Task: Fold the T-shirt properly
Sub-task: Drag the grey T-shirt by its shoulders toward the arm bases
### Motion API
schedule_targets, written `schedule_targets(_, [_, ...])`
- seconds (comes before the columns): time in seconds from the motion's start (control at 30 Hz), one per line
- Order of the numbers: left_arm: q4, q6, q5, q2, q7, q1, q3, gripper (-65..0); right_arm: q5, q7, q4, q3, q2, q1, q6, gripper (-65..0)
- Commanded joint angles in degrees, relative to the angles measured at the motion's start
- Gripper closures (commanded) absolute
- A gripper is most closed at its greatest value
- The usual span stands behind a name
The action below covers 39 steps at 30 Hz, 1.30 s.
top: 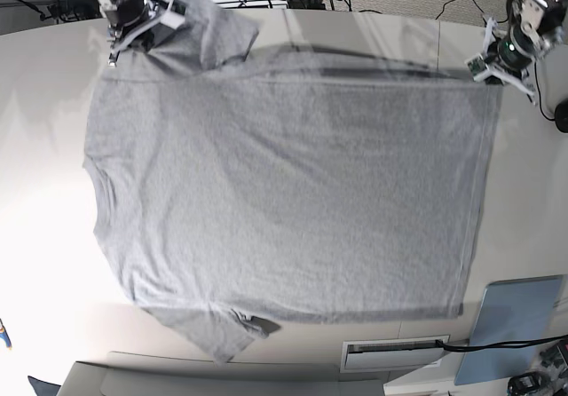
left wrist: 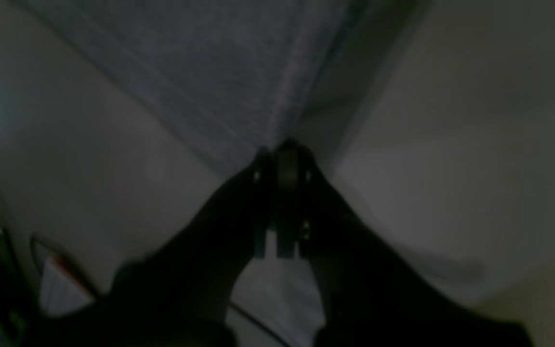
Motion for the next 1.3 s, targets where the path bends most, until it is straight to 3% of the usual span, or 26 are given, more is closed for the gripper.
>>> schedule_targets(0.0, [0.9,0.2,0.2,-0.9,2.1,1.6,-0.2,0.0,-1.2,-0.6,1.5,0.3,0.8,-1.6,-1.0,0.0])
schedule_targets(0.27, [4.4,1.2,0.3,-0.9,3.5,8.1,-0.2,0.0,-2.8,-3.4,5.7,0.3,0.8,-8.6,-2.4,0.0])
schedule_targets(0.43, [6.0,7.1,0.3,-0.9,6.4,12.2,-0.4,0.0,-5.5,-3.7,6.1,0.3,0.8,-12.4,-4.7,0.0])
schedule_targets(0.63, [8.1,7.6,0.3,-0.9,7.3,17.4,-2.7,0.0,-5.8,-3.7,6.1,0.3,0.8,-14.9,-5.5,0.0])
schedule_targets(0.83, [10.4,7.6,0.2,-0.9,6.9,19.3,-5.2,0.0,-7.4,-3.7,6.1,0.3,0.8,-14.8,-8.5,0.0])
schedule_targets(1.0, [13.1,14.2,0.2,-0.9,6.7,18.9,-5.6,0.0,-13.1,-3.7,6.1,1.2,0.8,-14.0,-14.7,0.0])
schedule_targets(1.1, [13.8,14.3,-1.2,-0.9,6.7,17.2,-5.6,0.0,-12.6,-3.7,6.1,3.1,0.8,-11.5,-14.8,0.0])
schedule_targets(1.27, [13.7,15.6,-8.7,-0.9,6.8,12.4,-5.6,0.0,-7.9,-3.2,6.0,6.8,0.8,-5.5,-14.7,0.0])
